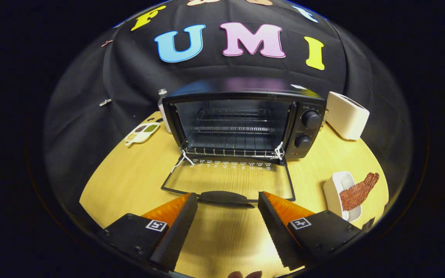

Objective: Open the toaster oven, put the food inside, and close the toaster oven door.

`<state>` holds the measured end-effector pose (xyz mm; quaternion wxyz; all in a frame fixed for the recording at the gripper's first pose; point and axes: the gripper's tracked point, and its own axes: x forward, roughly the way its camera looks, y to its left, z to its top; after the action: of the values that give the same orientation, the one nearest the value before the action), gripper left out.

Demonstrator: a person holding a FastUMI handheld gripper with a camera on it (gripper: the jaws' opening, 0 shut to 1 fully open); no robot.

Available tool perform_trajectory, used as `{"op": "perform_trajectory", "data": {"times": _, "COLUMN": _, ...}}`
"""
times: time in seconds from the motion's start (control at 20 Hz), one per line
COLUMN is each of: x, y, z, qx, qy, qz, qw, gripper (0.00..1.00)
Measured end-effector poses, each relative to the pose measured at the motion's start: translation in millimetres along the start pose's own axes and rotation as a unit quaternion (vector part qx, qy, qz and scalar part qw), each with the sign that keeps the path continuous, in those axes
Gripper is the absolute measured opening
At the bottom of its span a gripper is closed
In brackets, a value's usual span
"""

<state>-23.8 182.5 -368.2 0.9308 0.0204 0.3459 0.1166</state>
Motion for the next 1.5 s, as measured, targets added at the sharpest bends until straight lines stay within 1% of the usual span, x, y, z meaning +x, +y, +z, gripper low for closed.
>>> {"op": "perform_trajectory", "data": {"times": 0.05, "x": -8.2, "y": -4.4, "z": 7.1, "qx": -0.004, "qy": -0.003, "qz": 0.010, "qw": 1.000, "gripper": 0.98}}
{"op": "perform_trajectory", "data": {"times": 0.15, "x": -26.4, "y": -21.8, "z": 24.6, "qx": -0.013, "qy": -0.018, "qz": 0.019, "qw": 1.000, "gripper": 0.98}}
{"op": "perform_trajectory", "data": {"times": 0.25, "x": -43.1, "y": -41.1, "z": 35.0, "qx": -0.019, "qy": -0.019, "qz": 0.029, "qw": 0.999, "gripper": 0.98}}
{"op": "perform_trajectory", "data": {"times": 0.45, "x": -73.2, "y": -85.7, "z": 37.8, "qx": -0.032, "qy": 0.012, "qz": 0.055, "qw": 0.998, "gripper": 0.98}}
{"op": "perform_trajectory", "data": {"times": 0.6, "x": -94.6, "y": -115.7, "z": 30.5, "qx": -0.008, "qy": 0.047, "qz": 0.084, "qw": 0.995, "gripper": 0.99}}
{"op": "perform_trajectory", "data": {"times": 0.7, "x": -103.4, "y": -144.8, "z": 25.9, "qx": 0.001, "qy": 0.061, "qz": 0.079, "qw": 0.995, "gripper": 0.99}}
{"op": "perform_trajectory", "data": {"times": 0.85, "x": -112.2, "y": -188.4, "z": 22.9, "qx": -0.004, "qy": 0.081, "qz": 0.073, "qw": 0.994, "gripper": 0.99}}
{"op": "perform_trajectory", "data": {"times": 1.0, "x": -114.5, "y": -226.0, "z": 16.8, "qx": -0.008, "qy": 0.115, "qz": 0.073, "qw": 0.991, "gripper": 0.99}}
{"op": "perform_trajectory", "data": {"times": 1.1, "x": -112.1, "y": -244.4, "z": 12.0, "qx": -0.011, "qy": 0.137, "qz": 0.086, "qw": 0.987, "gripper": 0.99}}
{"op": "perform_trajectory", "data": {"times": 1.2, "x": -107.4, "y": -267.1, "z": 8.7, "qx": -0.009, "qy": 0.155, "qz": 0.088, "qw": 0.984, "gripper": 0.99}}
{"op": "perform_trajectory", "data": {"times": 1.35, "x": -89.6, "y": -302.2, "z": 3.6, "qx": 0.017, "qy": 0.181, "qz": 0.079, "qw": 0.980, "gripper": 0.98}}
{"op": "perform_trajectory", "data": {"times": 1.5, "x": -66.2, "y": -321.8, "z": -5.4, "qx": 0.054, "qy": 0.215, "qz": 0.083, "qw": 0.972, "gripper": 0.98}}
